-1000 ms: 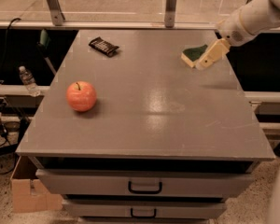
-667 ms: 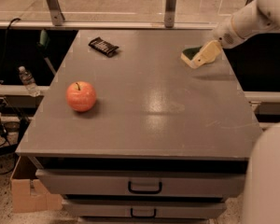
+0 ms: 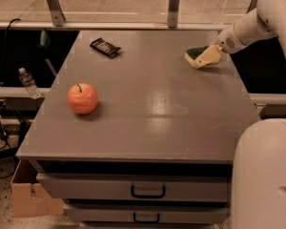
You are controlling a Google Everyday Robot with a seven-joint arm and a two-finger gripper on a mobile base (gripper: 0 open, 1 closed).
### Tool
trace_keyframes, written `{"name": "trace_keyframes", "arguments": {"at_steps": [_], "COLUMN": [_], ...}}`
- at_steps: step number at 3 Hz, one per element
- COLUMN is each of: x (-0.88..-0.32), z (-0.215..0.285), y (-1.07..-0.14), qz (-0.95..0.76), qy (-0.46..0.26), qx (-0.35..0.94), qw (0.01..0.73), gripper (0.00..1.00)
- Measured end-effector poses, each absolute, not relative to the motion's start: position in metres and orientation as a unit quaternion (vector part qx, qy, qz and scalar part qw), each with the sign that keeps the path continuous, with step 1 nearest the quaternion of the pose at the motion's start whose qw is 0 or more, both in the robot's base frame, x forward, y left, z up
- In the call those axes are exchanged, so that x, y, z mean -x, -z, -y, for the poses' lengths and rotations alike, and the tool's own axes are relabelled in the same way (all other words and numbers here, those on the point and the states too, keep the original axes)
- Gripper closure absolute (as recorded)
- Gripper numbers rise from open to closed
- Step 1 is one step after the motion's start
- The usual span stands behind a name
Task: Move sponge near apple
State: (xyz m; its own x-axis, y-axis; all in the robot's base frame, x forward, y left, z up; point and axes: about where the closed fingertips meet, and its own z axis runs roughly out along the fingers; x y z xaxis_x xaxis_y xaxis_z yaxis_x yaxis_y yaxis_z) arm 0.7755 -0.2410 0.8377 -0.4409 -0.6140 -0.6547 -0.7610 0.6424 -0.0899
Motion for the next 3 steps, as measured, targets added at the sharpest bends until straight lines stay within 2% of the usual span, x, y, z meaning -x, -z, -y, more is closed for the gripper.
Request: {"name": "trace_keyframes", "arguments": {"at_steps": [1,2,3], "x": [-0.759,-0.724,-0.691], "z": [0.232,0.201,0.175], "y": [-0.85,-0.886,-0.932], "qz": [-0.834,-0.796,-0.758], "qy": [-0.141,-0.172,-0.16], "qx": [0.42,0.476,0.53], "qw": [0.331,0.332,0.344], "gripper": [0.71,0.95,1.0]}}
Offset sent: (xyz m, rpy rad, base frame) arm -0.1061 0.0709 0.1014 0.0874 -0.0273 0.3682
